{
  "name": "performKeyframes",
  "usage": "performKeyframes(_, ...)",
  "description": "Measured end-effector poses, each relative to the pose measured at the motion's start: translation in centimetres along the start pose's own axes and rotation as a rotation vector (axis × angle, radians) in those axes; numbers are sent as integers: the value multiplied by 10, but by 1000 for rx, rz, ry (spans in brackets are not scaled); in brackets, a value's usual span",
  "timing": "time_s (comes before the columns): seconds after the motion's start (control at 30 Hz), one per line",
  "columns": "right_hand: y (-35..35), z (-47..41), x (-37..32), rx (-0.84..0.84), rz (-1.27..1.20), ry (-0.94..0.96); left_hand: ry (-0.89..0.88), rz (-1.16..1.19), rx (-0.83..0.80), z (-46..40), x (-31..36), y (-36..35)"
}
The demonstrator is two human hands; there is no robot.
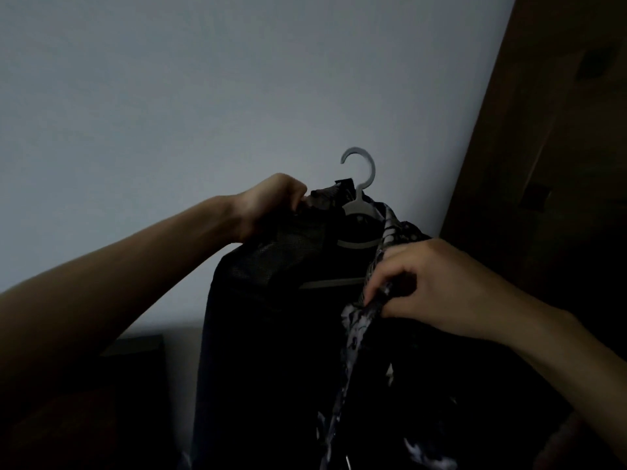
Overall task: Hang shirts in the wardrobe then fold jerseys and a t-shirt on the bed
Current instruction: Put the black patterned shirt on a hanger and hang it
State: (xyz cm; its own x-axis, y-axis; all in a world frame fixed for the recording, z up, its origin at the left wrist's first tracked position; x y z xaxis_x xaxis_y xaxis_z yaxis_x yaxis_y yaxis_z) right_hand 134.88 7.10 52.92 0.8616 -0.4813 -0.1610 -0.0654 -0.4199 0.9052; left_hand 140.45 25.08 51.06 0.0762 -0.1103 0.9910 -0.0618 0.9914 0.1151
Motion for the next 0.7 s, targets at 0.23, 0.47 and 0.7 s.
performKeyframes(0.23,20,-18,-19,159,-148,139,-56,-206,-4,-2,-4,-8)
performKeyframes(0.47,-18,-43,-52,59,-228,171,-160,-310,-43,7,16,-18)
performKeyframes(0.7,-39,-33,-72,32,370,315,-59,-60,-122,17,12,-26)
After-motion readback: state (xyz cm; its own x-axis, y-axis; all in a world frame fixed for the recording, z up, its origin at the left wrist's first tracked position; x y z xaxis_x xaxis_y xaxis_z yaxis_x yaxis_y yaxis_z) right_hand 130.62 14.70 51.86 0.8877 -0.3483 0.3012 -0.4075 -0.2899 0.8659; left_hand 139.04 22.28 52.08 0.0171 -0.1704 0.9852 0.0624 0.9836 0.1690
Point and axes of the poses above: each hand's wrist, its own z-axis away from the middle knuckle, its own y-axis out of the back of the hand, x = y × z, the point moved 10 cm from there along -z, towards the middle knuckle, and after that the axes turned 5 degrees about x, right-handed, at the moved point
